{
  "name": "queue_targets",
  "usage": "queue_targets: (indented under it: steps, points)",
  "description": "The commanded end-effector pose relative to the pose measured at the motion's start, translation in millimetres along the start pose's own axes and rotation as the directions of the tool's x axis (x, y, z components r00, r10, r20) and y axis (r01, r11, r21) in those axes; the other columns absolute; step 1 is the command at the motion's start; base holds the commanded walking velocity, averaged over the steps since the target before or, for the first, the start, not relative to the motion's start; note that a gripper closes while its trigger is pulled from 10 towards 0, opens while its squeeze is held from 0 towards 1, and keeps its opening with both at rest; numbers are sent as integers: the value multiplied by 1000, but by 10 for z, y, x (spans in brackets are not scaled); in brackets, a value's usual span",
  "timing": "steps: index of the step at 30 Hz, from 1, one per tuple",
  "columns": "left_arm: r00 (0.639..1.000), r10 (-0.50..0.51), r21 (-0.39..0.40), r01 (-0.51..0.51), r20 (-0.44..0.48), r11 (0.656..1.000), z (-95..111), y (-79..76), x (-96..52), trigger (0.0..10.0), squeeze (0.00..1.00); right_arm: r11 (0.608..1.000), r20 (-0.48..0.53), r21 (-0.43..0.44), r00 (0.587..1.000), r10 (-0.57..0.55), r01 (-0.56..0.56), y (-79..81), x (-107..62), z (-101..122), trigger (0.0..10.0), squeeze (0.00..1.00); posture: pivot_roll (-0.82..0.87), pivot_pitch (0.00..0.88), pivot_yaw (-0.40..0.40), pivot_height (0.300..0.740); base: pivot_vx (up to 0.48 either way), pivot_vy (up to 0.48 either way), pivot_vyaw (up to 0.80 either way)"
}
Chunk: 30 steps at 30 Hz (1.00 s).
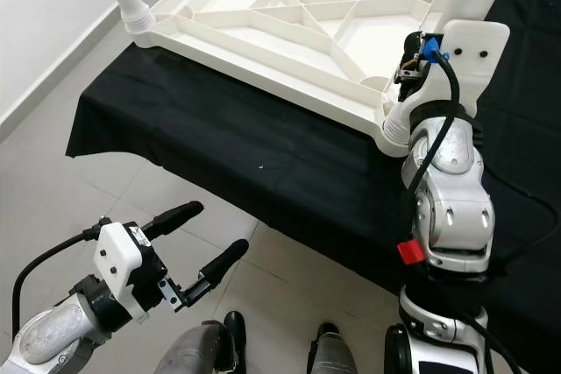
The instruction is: Building children table
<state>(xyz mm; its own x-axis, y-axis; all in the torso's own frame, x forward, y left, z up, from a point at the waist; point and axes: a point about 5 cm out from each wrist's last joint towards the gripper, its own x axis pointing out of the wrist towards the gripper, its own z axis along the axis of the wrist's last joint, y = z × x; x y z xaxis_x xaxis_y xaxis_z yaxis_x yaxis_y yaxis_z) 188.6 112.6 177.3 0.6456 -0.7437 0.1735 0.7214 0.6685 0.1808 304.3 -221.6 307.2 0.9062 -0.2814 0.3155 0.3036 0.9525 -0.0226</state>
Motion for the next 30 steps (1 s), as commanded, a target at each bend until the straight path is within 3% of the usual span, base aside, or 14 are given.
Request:
queue_targets:
  steps: [1,15,18,30]
  points:
    - [1000,-12,-8,12,-14,1000,-41,-40,-20,10000,0,999,-121,-18,992,-31,29,-58,-10,-218,10000,0,15,321,97,740,0,0,0]
    - [1000,-14,-7,14,-13,1000,-45,-36,-29,10000,0,999,-79,1,996,-36,36,-61,17,-100,10000,0,17,322,103,740,0,0,0]
    - [1000,-16,-6,16,-13,1000,-44,-33,-33,10000,0,999,-14,27,999,-35,35,-47,36,59,10000,0,20,323,107,740,0,0,0]
    - [1000,-15,-2,15,-13,1000,-46,-28,-36,10000,0,999,70,48,997,-27,24,-28,57,284,10000,0,20,321,109,740,0,0,0]
